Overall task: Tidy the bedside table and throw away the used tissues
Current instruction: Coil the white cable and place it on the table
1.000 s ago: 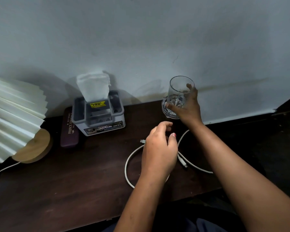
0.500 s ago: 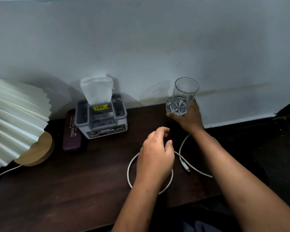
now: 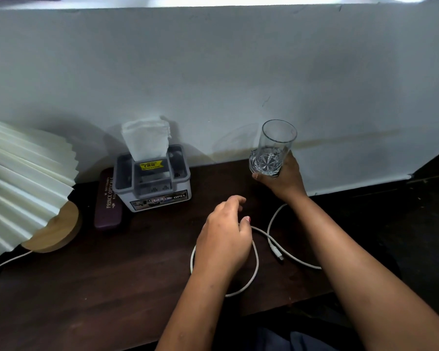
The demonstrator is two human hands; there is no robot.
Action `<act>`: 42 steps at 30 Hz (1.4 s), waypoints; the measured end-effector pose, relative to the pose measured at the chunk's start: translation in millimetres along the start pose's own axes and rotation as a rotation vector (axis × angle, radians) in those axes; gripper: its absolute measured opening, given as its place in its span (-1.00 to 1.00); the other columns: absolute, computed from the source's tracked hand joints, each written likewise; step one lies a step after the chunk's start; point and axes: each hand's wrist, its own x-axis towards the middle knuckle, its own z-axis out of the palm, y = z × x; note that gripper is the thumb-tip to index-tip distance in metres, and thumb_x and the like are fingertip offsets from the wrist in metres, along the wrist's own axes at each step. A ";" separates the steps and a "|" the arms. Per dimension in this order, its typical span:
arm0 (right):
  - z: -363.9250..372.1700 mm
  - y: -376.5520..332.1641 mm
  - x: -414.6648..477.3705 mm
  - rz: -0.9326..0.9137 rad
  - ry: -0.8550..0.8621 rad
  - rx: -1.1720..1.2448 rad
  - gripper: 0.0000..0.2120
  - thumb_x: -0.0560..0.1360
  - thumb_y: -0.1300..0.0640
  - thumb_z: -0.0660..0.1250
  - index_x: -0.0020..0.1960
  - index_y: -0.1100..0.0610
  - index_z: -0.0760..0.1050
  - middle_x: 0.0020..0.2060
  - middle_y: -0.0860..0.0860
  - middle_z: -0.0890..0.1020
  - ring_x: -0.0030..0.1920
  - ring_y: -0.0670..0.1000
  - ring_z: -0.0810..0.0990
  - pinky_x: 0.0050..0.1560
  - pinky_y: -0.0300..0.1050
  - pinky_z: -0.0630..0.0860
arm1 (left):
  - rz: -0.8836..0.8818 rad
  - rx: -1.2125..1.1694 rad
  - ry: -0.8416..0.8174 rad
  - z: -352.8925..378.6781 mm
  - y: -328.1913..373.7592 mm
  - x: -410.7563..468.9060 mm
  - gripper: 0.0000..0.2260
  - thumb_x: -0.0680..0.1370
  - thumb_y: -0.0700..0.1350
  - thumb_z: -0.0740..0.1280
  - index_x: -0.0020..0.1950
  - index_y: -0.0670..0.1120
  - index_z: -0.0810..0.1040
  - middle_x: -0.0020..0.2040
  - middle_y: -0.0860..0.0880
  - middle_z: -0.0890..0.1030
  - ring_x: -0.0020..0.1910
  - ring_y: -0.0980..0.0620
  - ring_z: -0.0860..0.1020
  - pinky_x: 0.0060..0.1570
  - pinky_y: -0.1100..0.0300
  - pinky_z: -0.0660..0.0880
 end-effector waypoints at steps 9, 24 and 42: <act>-19.3 -32.8 -74.0 0.087 0.167 -0.121 -0.33 0.38 0.05 0.47 0.36 0.25 0.25 0.32 0.22 0.32 0.30 0.32 0.33 0.32 0.08 0.27 | -0.196 0.075 0.038 -20.9 -24.1 10.0 -0.72 0.54 -0.12 0.20 0.25 0.04 0.43 0.20 0.02 0.55 0.19 -0.04 0.48 0.13 0.07 0.44; 1.8 -57.0 -163.8 -0.022 -0.313 -0.529 -0.72 0.49 0.23 0.28 0.18 0.22 0.34 0.18 0.20 0.48 0.21 0.25 0.49 0.12 0.05 0.46 | -0.219 0.260 -0.184 -34.3 -44.2 -17.7 -0.62 0.52 -0.19 0.16 0.31 0.07 0.36 0.24 -0.06 0.50 0.20 -0.08 0.46 0.15 0.01 0.45; -39.9 -28.6 -132.6 0.130 -0.475 -0.454 -0.79 0.43 0.20 0.27 -0.07 -0.11 0.47 -0.05 0.02 0.58 0.01 0.10 0.58 0.07 0.01 0.55 | -0.144 0.363 -0.302 -38.7 -50.0 -14.2 -0.63 0.55 -0.12 0.14 0.36 0.07 0.30 0.29 -0.06 0.45 0.25 -0.08 0.42 0.20 -0.03 0.43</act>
